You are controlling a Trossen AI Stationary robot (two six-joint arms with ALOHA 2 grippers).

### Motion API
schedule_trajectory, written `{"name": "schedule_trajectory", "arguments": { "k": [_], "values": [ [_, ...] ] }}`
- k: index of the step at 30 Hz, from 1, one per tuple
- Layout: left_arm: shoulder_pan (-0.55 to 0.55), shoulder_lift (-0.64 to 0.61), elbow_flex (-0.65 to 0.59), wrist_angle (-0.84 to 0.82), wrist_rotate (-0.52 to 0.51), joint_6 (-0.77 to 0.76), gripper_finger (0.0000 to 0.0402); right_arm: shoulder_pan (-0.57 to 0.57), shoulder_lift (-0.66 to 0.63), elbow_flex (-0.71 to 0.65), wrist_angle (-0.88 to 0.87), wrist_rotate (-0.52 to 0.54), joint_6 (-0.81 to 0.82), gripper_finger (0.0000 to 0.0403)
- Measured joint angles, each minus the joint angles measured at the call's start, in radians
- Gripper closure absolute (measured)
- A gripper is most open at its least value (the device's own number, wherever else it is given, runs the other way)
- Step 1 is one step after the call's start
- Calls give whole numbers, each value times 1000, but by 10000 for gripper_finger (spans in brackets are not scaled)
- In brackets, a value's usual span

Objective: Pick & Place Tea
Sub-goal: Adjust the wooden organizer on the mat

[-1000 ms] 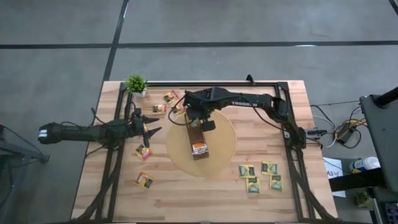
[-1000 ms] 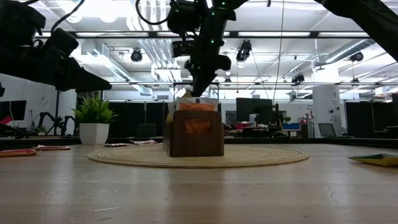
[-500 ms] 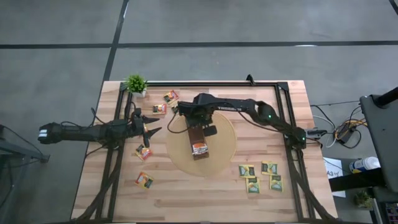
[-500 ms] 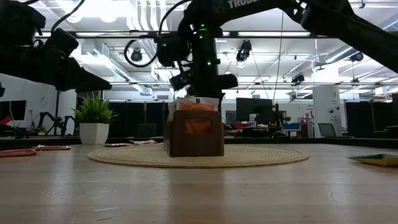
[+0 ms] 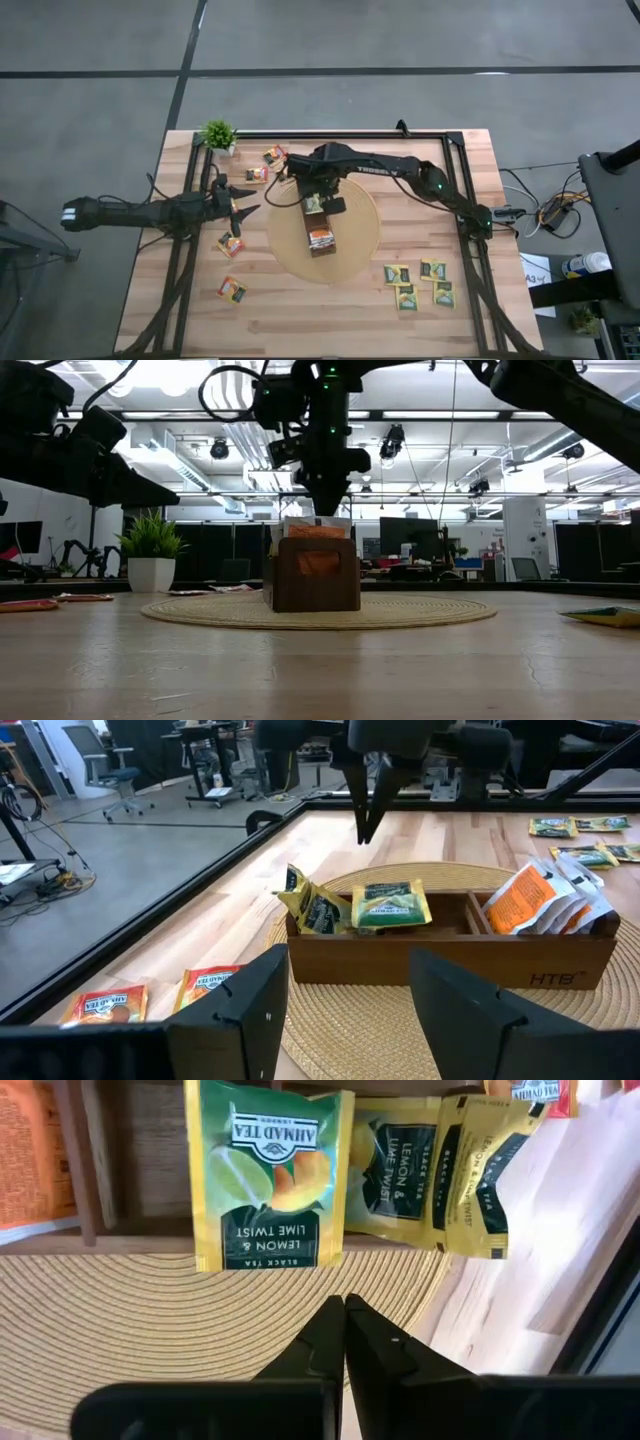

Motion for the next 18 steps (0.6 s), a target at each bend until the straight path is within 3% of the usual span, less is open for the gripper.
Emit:
{"name": "schedule_trajectory", "arguments": {
  "k": [18],
  "values": [
    [0, 0, 0, 0, 0, 0, 199, 2, -2, 2, 0, -9, 14, 394]
  ]
}}
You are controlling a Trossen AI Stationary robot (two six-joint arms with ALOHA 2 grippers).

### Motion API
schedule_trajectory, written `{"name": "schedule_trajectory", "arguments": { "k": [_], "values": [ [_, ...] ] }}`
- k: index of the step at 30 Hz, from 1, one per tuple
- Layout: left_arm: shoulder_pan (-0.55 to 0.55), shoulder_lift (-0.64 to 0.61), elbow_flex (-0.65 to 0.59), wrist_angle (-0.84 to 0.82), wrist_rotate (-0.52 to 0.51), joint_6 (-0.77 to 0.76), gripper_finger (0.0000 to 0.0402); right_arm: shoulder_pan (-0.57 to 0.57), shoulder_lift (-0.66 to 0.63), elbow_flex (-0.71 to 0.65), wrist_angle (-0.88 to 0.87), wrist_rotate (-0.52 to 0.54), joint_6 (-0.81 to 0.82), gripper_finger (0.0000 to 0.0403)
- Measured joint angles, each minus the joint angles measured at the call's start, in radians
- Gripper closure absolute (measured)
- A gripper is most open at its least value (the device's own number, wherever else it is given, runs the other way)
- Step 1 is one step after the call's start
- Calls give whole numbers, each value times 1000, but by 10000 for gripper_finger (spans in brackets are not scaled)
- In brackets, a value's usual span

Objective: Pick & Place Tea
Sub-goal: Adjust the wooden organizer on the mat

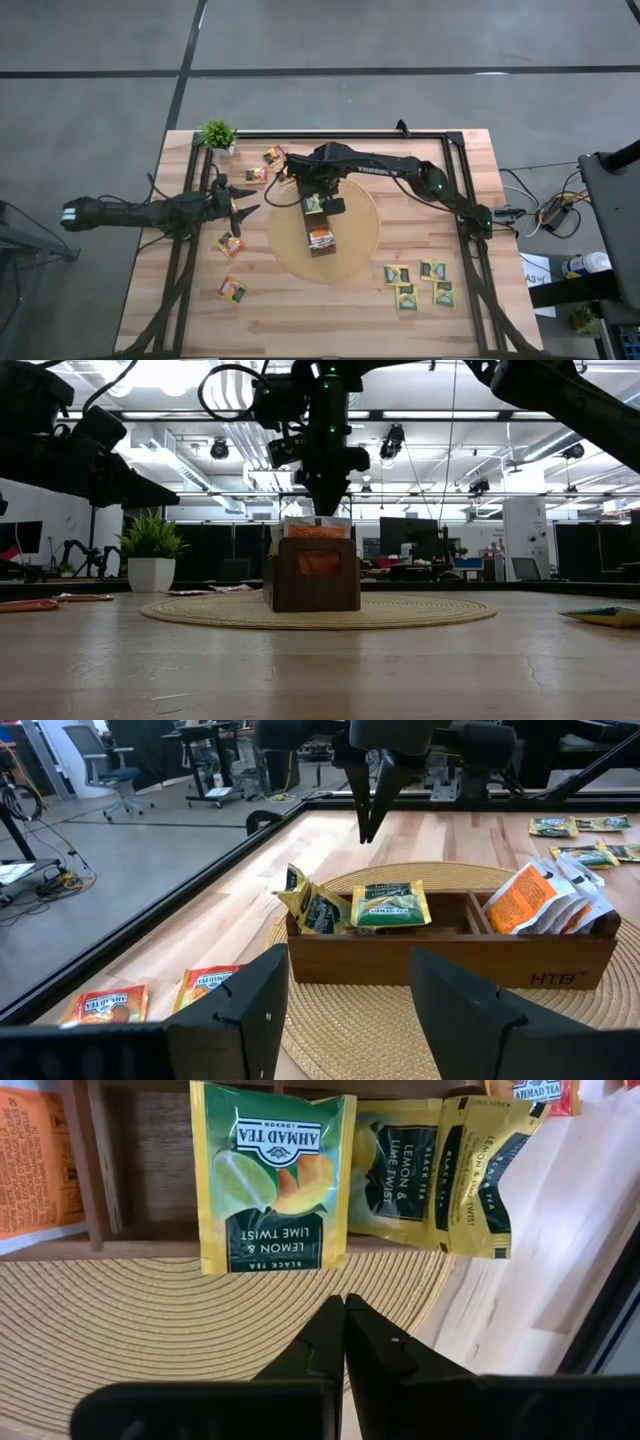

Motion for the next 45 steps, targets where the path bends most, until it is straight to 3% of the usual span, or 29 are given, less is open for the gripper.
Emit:
{"name": "schedule_trajectory", "arguments": {
  "k": [5, 21, 26, 30, 34, 37, 45],
  "values": [
    [0, 0, 0, 0, 0, 0, 199, 0, 0, 0, -21, -23, 24, 394],
    [-1, 0, 0, 0, 0, 0, 199, -7, -58, -53, -40, -343, 33, 394],
    [0, 0, 0, 0, 0, 0, 199, -48, -259, -362, 169, -431, 4, 394],
    [0, 0, 0, 0, 0, 0, 199, -110, -483, -725, 563, -479, 89, 394],
    [0, 0, 0, 0, 0, 0, 199, -129, -642, -964, 901, -475, 224, 394],
    [0, 0, 0, 0, 0, 0, 199, -96, -711, -1055, 1018, -509, 283, 394],
    [0, 0, 0, 0, 0, 0, 199, 90, -745, -1110, 1021, -546, 303, 394]
  ]
}}
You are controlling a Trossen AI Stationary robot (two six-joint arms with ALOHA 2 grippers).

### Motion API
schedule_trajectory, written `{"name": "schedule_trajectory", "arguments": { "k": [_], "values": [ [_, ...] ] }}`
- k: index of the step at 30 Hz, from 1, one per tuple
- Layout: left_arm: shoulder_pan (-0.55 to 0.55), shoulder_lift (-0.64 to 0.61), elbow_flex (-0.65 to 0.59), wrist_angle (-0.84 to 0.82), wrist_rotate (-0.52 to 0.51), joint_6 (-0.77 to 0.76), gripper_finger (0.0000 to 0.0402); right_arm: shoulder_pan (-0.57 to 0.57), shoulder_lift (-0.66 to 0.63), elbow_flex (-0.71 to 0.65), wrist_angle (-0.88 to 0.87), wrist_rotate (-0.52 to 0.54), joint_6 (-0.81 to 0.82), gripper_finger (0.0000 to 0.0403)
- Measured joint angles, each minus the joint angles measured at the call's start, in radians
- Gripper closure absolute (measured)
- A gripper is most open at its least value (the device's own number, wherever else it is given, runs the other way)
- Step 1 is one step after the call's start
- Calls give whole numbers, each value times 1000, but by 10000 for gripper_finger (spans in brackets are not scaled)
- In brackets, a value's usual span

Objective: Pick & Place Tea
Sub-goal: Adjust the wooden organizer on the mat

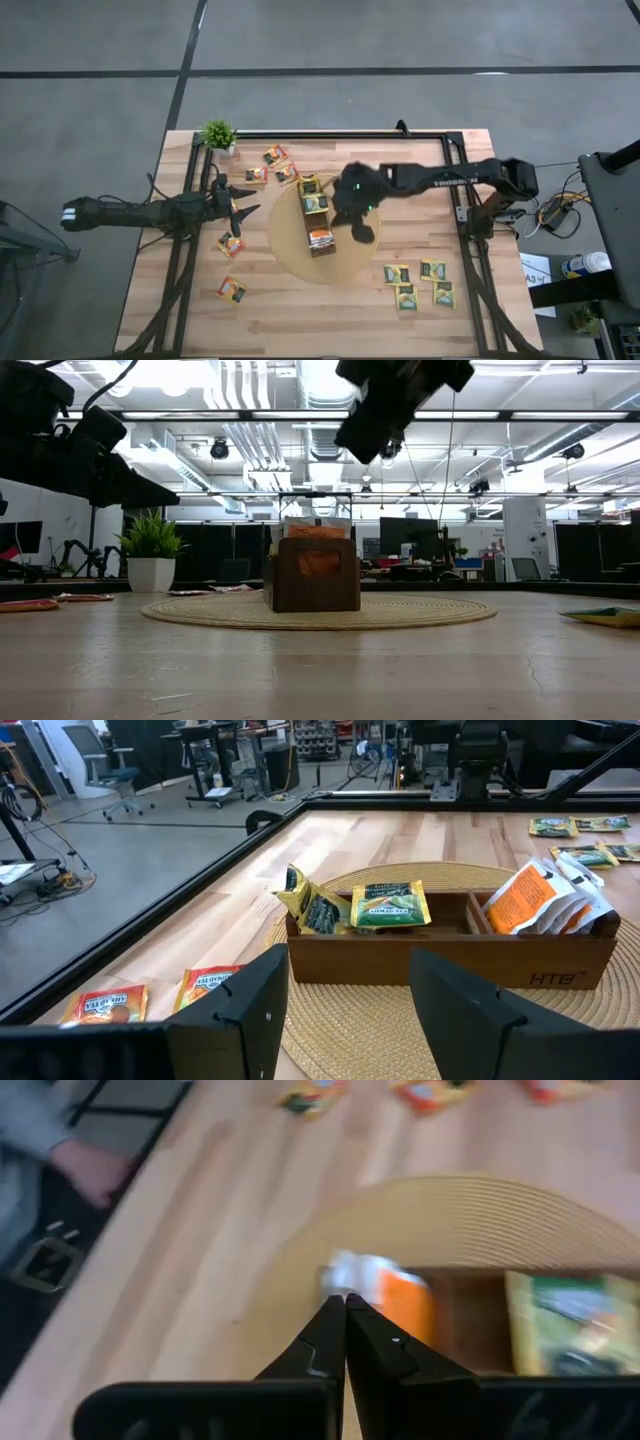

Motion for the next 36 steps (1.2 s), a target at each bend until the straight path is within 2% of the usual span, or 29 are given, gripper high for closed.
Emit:
{"name": "schedule_trajectory", "arguments": {
  "k": [4, 7, 11, 16, 20, 30, 36],
  "values": [
    [1, 0, 0, 0, 0, 0, 199, 82, 11, 7, 2, 1, -20, 390],
    [1, 0, 0, 0, 0, 0, 199, 114, 21, 9, 6, 28, -1, 369],
    [0, 0, 0, 0, 0, 0, 199, 141, 55, 6, 7, 36, 38, 313],
    [0, 0, 0, 0, 0, 0, 199, 178, 135, 4, 8, 121, 48, 235],
    [0, 0, 0, 0, 0, 0, 199, 184, 182, 13, 4, 130, 85, 200],
    [0, 0, 0, 0, 0, 0, 199, 186, 184, -7, 6, 133, 62, 201],
    [0, 0, 0, 0, 0, 0, 199, 187, 184, -14, 6, 243, 42, 208]
  ]
}}
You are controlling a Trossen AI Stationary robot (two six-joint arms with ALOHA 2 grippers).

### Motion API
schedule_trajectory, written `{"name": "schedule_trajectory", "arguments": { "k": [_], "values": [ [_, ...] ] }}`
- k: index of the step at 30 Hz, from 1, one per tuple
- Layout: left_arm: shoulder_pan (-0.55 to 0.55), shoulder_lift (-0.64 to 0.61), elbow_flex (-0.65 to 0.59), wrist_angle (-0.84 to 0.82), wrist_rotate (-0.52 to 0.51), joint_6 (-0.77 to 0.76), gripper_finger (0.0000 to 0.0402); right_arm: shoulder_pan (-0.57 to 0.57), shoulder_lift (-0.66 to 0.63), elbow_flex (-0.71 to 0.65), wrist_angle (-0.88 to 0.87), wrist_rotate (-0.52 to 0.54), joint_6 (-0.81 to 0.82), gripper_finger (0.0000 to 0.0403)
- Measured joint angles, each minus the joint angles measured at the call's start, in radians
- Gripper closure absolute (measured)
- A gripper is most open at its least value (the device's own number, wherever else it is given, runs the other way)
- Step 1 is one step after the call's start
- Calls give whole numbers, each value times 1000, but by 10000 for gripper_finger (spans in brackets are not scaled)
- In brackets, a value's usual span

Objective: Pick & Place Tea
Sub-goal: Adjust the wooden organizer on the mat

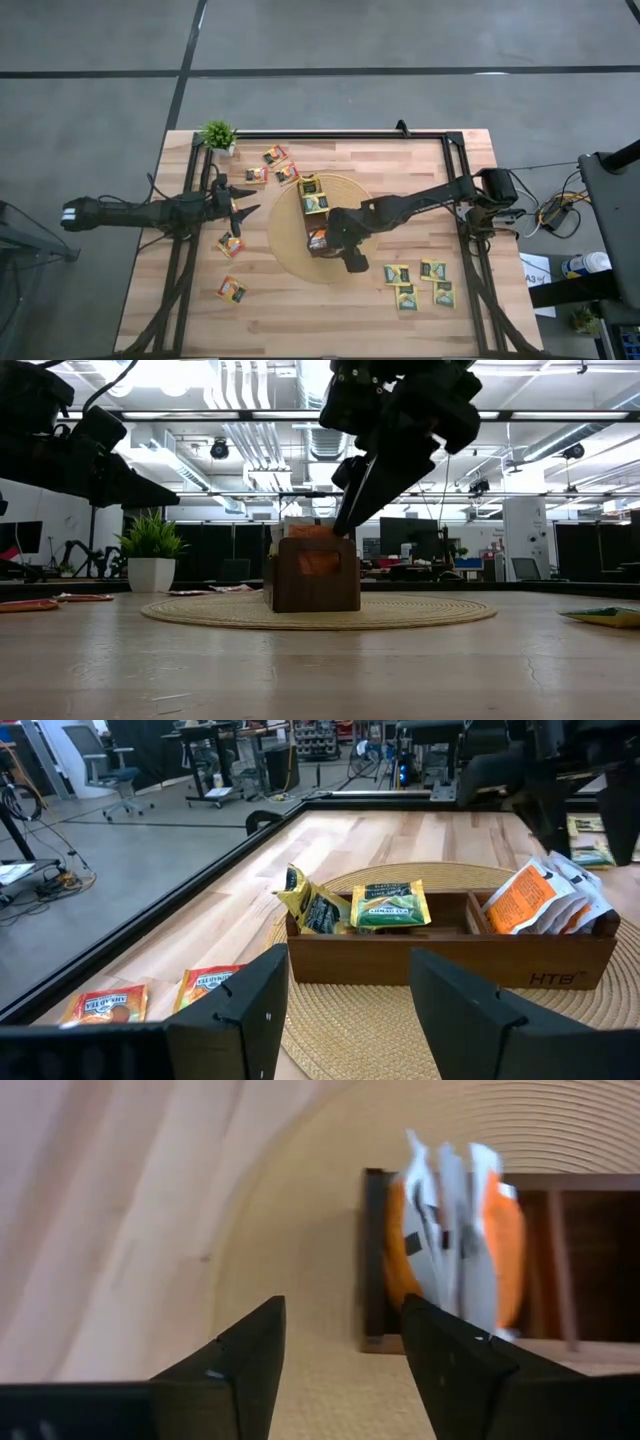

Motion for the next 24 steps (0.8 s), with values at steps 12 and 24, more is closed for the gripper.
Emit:
{"name": "schedule_trajectory", "arguments": {
  "k": [12, 24],
  "values": [
    [0, 0, 0, 0, 0, 0, 199, 5, 0, -14, 0, 70, -11, 217],
    [1, 0, 0, 0, 0, 0, 199, 29, 0, -89, 157, 103, 87, 228]
  ]
}}
